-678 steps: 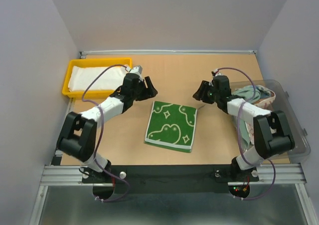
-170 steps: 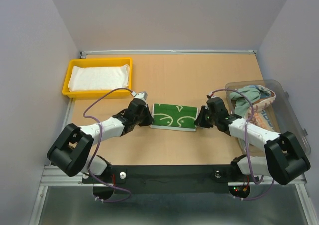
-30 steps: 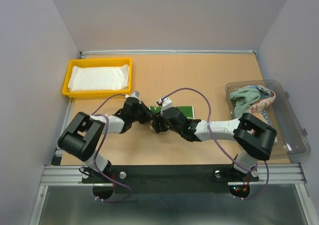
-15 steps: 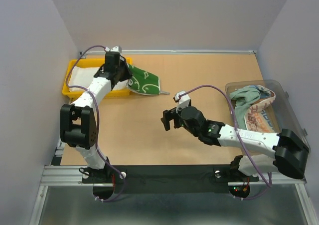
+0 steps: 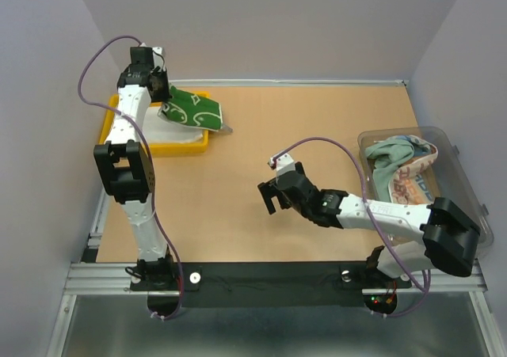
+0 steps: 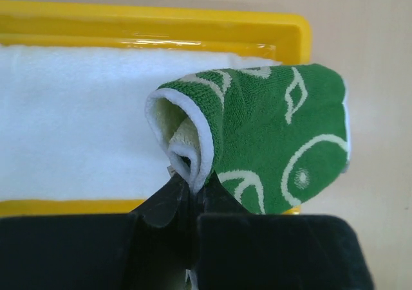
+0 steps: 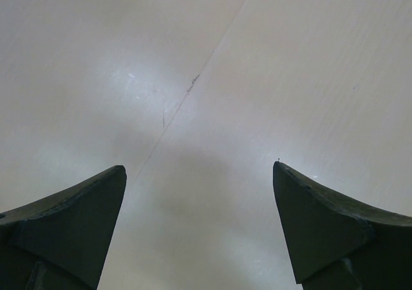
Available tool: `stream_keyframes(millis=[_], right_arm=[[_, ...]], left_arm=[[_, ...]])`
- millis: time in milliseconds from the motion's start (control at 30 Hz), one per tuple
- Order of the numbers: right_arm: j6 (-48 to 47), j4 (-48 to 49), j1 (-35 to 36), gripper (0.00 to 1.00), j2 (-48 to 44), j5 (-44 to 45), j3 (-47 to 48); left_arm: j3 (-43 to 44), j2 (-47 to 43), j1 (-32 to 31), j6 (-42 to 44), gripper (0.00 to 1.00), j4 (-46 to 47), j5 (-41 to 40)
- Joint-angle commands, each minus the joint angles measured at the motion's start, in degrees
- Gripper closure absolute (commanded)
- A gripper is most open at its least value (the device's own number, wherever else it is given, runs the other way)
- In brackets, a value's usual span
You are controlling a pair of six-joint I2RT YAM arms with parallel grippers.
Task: Fold and stack the towels
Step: Neatly place the folded towel into the bin
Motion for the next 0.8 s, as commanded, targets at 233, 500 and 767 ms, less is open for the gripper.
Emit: stream_keyframes(millis=[233, 500, 767], right_arm=[[-2.6, -3.0, -0.3, 0.0, 6.5, 1.4, 8.1], [-2.4, -4.3, -0.3, 0.0, 7.9, 0.6, 9.5], [-1.9, -5.2, -0.3, 0.0, 7.5, 1.0, 9.2]], left_arm=[[11.3, 4.8, 5.1, 15.6, 1.0, -7.7, -4.8], [8.7, 9.2, 6.5, 15.4, 0.98, -4.1, -6.1], [8.2, 14.6, 7.5, 10.5, 0.81, -2.4, -14.8]])
